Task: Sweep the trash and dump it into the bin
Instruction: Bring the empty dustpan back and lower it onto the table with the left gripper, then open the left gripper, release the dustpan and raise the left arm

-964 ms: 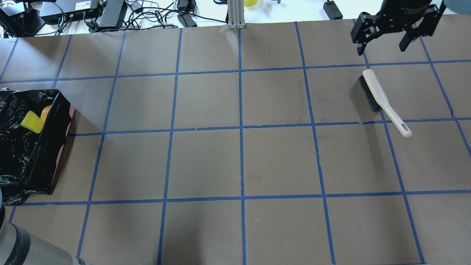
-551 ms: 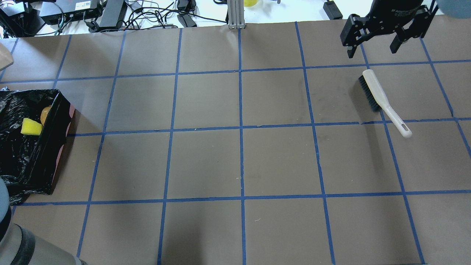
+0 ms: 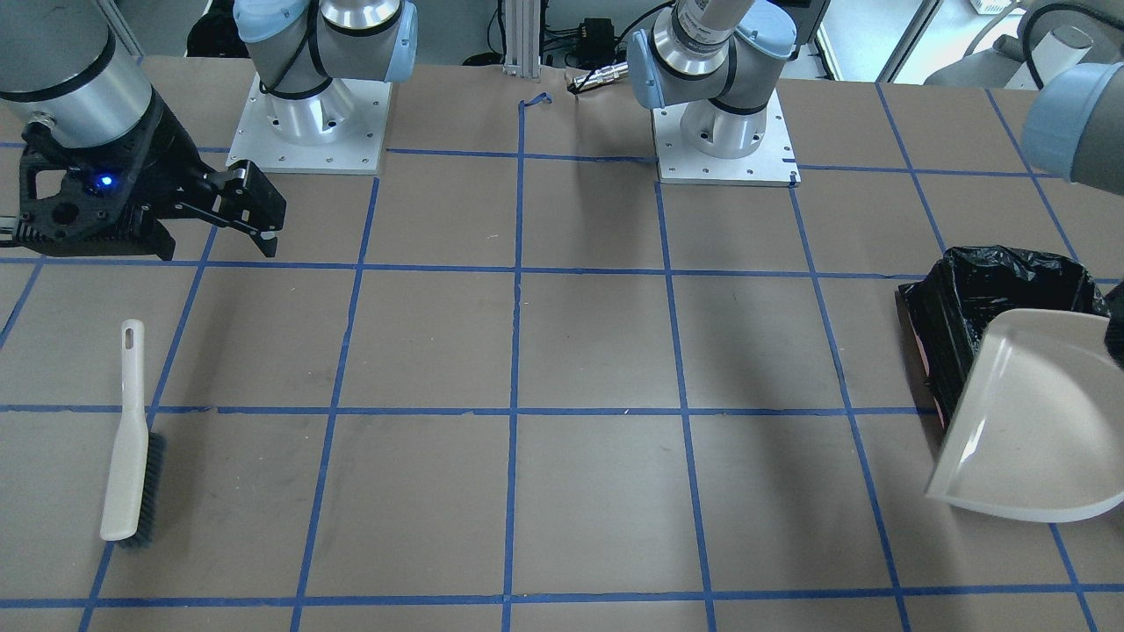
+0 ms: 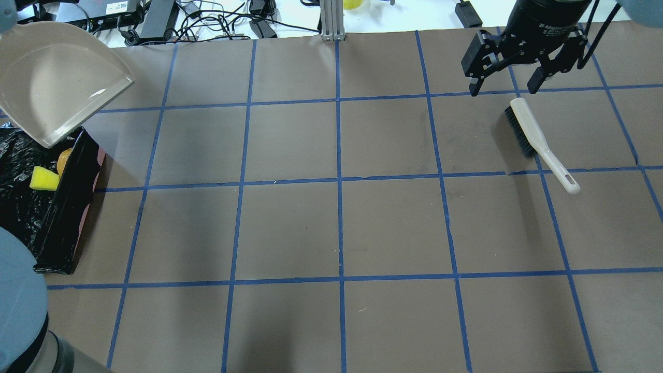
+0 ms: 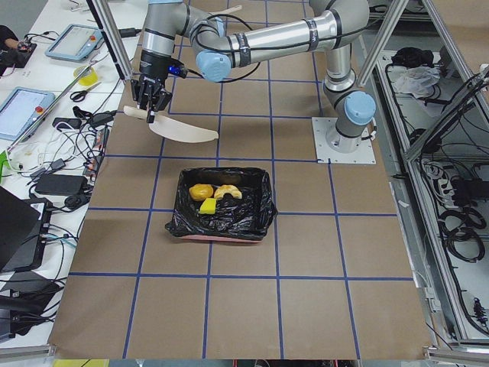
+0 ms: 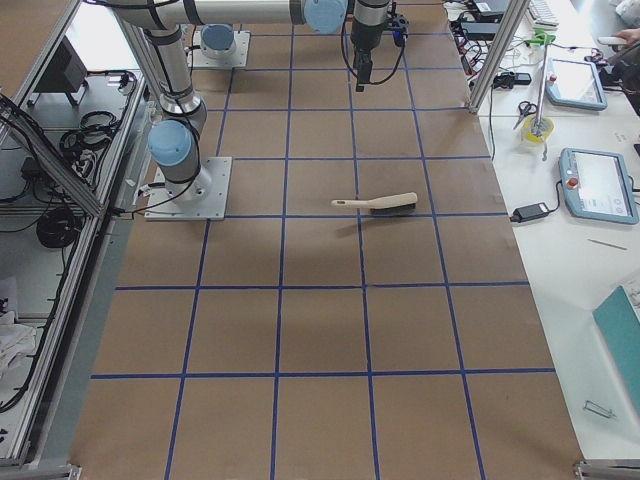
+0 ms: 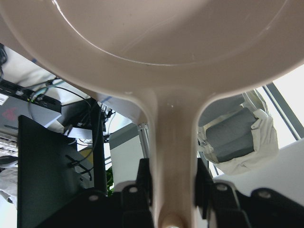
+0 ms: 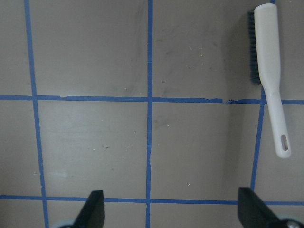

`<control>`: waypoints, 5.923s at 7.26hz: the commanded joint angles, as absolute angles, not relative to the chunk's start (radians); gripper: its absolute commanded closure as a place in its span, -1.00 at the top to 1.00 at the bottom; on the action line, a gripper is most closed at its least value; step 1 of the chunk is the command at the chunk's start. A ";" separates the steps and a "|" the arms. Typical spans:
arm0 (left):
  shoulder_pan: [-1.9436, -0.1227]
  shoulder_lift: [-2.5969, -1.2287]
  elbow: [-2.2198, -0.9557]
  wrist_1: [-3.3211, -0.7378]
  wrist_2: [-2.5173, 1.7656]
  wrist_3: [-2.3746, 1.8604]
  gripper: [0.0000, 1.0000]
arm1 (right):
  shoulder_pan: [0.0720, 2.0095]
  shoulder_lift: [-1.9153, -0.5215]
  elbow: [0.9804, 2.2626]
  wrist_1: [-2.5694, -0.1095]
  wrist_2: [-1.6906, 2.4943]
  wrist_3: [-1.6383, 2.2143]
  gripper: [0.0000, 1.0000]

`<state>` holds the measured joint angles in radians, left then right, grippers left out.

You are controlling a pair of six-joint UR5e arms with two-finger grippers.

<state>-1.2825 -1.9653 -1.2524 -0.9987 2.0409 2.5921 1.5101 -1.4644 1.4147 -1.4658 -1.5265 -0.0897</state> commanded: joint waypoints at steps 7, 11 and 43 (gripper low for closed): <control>-1.399 -2.114 -1.407 -1.029 1.657 1.834 -1.00 | 1.509 -1.466 1.457 -1.467 -1.532 -0.023 1.00; -1.413 -2.157 -1.404 -1.069 1.634 1.718 -1.00 | 1.509 -1.489 1.500 -1.477 -1.580 -0.021 1.00; -1.460 -1.623 -1.704 -1.250 1.628 1.211 1.00 | 1.546 -1.499 1.506 -1.474 -1.586 -0.018 1.00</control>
